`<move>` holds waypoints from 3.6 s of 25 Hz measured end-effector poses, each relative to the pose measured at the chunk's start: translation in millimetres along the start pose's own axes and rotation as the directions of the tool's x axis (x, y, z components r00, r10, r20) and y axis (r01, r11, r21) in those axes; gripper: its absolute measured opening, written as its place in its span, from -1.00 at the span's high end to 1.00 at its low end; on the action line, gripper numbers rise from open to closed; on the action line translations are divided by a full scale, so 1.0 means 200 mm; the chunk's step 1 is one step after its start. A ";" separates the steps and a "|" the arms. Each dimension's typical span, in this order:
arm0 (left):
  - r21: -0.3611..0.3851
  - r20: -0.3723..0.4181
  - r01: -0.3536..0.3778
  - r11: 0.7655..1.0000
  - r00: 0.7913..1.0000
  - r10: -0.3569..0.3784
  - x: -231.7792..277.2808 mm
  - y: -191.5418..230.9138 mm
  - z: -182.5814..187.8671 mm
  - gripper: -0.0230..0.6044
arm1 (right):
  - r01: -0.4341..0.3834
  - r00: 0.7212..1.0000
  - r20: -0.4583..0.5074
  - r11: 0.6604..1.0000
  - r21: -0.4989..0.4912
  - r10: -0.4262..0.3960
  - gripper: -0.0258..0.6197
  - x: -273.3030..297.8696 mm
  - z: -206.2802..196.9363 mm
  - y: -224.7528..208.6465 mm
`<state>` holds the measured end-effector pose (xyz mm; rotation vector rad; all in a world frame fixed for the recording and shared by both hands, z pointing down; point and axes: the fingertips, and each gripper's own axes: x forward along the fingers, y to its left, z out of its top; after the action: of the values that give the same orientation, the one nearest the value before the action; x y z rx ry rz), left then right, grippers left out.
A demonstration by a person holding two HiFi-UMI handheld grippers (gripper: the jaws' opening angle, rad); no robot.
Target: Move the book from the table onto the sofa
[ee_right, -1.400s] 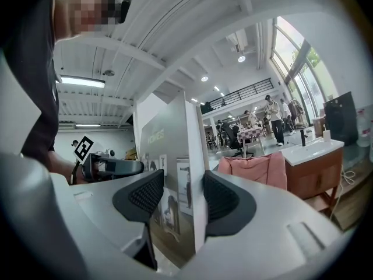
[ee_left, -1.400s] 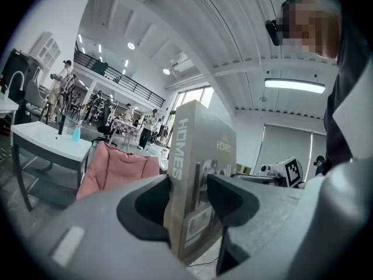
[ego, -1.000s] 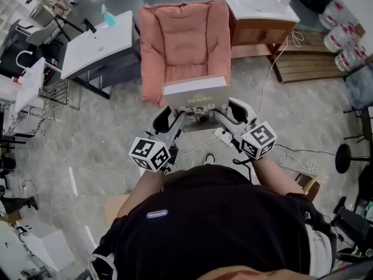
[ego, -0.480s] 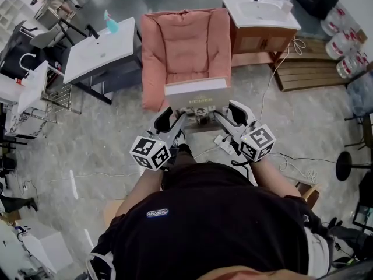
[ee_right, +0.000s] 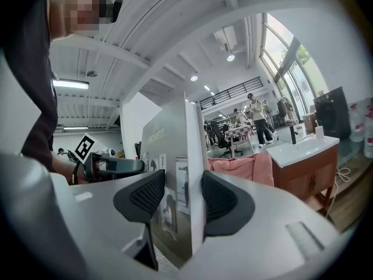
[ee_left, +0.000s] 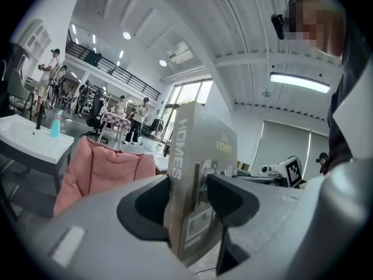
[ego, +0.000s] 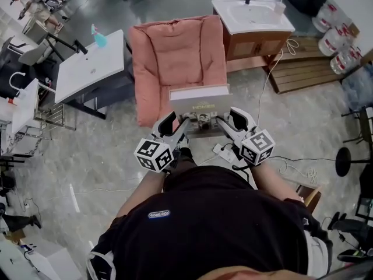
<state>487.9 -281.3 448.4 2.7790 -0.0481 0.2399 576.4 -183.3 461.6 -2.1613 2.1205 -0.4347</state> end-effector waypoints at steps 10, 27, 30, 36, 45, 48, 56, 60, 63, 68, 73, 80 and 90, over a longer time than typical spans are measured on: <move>-0.042 -0.122 0.031 0.999 0.992 -0.036 0.26 0.55 -0.05 0.29 | 0.039 0.995 -0.093 0.997 0.065 -0.033 0.21 0.52 -0.16 -0.23; -0.189 -0.395 -0.008 0.982 0.916 -0.069 0.63 1.36 -0.64 0.30 | 0.097 0.963 -0.268 0.968 0.230 -0.033 0.17 1.20 -0.83 -0.64; -0.209 -0.438 -0.024 0.978 0.896 -0.072 0.66 1.47 -0.78 0.30 | 0.111 0.949 -0.315 0.960 0.255 -0.026 0.16 1.29 -0.98 -0.68; -0.288 -0.514 -0.061 0.956 0.852 -0.101 0.72 1.68 -1.06 0.30 | 0.136 0.917 -0.399 0.943 0.305 -0.004 0.15 1.44 -1.27 -0.76; -0.345 -0.614 -0.095 0.934 0.776 -0.148 0.86 1.98 -1.49 0.29 | 0.176 0.854 -0.520 0.927 0.330 0.022 0.13 1.64 -1.72 -0.92; -0.349 -0.632 -0.096 0.932 0.759 -0.158 0.92 2.06 -1.60 0.29 | 0.200 0.838 -0.545 0.920 0.337 0.017 0.12 1.69 -1.84 -0.98; -0.371 -0.660 -0.115 0.922 0.730 -0.175 1.02 2.16 -1.79 0.29 | 0.234 0.810 -0.586 0.908 0.348 0.015 0.10 1.76 -2.05 -1.09; -0.367 -0.683 -0.125 0.922 0.709 -0.176 1.05 2.20 -1.87 0.29 | 0.242 0.787 -0.617 0.913 0.327 0.013 0.11 1.79 -2.15 -1.14; -0.368 -0.696 -0.152 0.917 0.699 -0.163 1.09 2.26 -1.93 0.29 | 0.256 0.766 -0.643 0.912 0.321 0.011 0.12 1.83 -2.22 -1.18; -0.370 -0.709 -0.196 0.908 0.691 -0.140 1.15 2.37 -2.01 0.27 | 0.264 0.744 -0.668 0.911 0.316 0.016 0.09 1.93 -2.29 -1.24; -0.356 -0.720 -0.193 0.914 0.680 -0.136 1.22 2.41 -2.07 0.26 | 0.287 0.732 -0.681 0.903 0.319 0.008 0.10 1.97 -2.37 -1.31; -0.280 -0.767 -0.246 0.928 0.639 -0.062 1.26 2.49 -2.19 0.29 | 0.347 0.676 -0.737 0.881 0.322 0.004 0.11 2.02 -2.50 -1.38; -0.167 -0.766 -0.276 0.947 0.641 0.051 1.17 2.53 -2.11 0.32 | 0.366 0.697 -0.707 0.908 0.203 -0.122 0.14 1.97 -2.32 -1.42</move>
<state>620.1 -609.9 1050.8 2.1834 -0.1169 1.3223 731.6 -497.9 1034.3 -2.2915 1.7805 -1.7260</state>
